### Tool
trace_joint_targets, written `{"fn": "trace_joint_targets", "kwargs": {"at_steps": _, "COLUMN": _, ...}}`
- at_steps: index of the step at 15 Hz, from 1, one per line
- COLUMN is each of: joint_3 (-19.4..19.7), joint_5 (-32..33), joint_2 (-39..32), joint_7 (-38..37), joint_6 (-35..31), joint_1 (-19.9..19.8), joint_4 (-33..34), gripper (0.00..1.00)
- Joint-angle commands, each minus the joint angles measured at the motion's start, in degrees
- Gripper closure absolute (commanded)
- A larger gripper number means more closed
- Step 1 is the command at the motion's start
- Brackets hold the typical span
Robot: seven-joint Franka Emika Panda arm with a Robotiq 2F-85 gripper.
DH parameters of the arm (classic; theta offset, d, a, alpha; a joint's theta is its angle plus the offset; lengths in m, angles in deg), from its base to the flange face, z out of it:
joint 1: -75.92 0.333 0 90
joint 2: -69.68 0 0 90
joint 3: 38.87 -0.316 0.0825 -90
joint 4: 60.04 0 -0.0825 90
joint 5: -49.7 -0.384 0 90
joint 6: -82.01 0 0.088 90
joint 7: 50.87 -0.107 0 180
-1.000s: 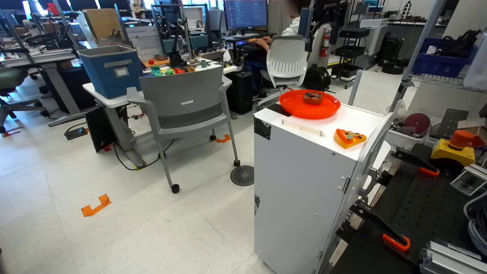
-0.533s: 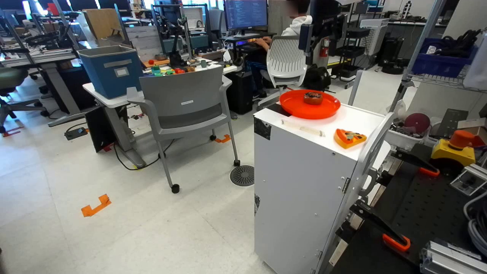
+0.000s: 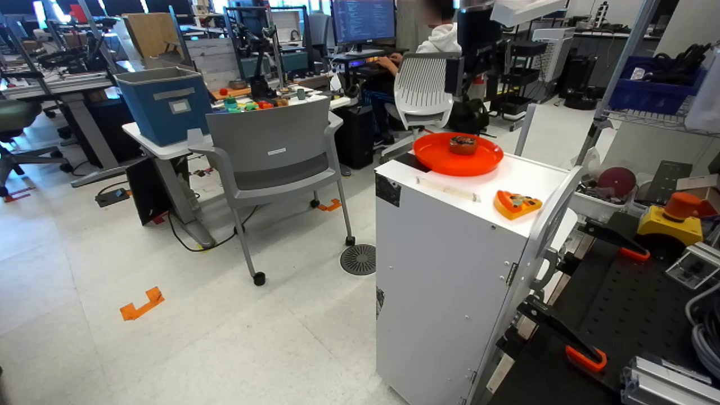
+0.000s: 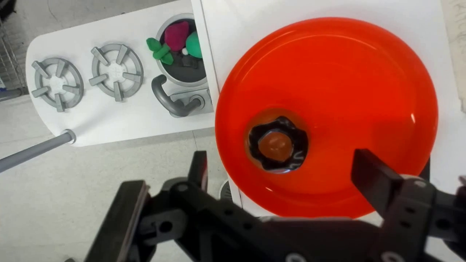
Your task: Remove the donut from the plate
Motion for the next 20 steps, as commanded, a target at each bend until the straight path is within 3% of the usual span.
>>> {"fn": "trace_joint_targets", "kwargs": {"at_steps": 1, "joint_3": -0.28, "joint_5": -0.34, "joint_2": -2.03, "joint_7": 1.89, "joint_6": 3.66, "joint_1": 0.12, "joint_4": 2.84, "gripper": 0.00}}
{"fn": "trace_joint_targets", "kwargs": {"at_steps": 10, "joint_3": -0.04, "joint_5": 0.27, "joint_2": -2.94, "joint_7": 4.36, "joint_6": 4.16, "joint_1": -0.45, "joint_4": 4.25, "gripper": 0.00}}
{"fn": "trace_joint_targets", "kwargs": {"at_steps": 19, "joint_3": 0.14, "joint_5": 2.17, "joint_2": -4.59, "joint_7": 7.39, "joint_6": 10.15, "joint_1": -0.06, "joint_4": 5.57, "gripper": 0.00}}
{"fn": "trace_joint_targets", "kwargs": {"at_steps": 20, "joint_3": -0.17, "joint_5": 0.46, "joint_2": -3.29, "joint_7": 5.86, "joint_6": 7.19, "joint_1": -0.35, "joint_4": 3.15, "gripper": 0.00}}
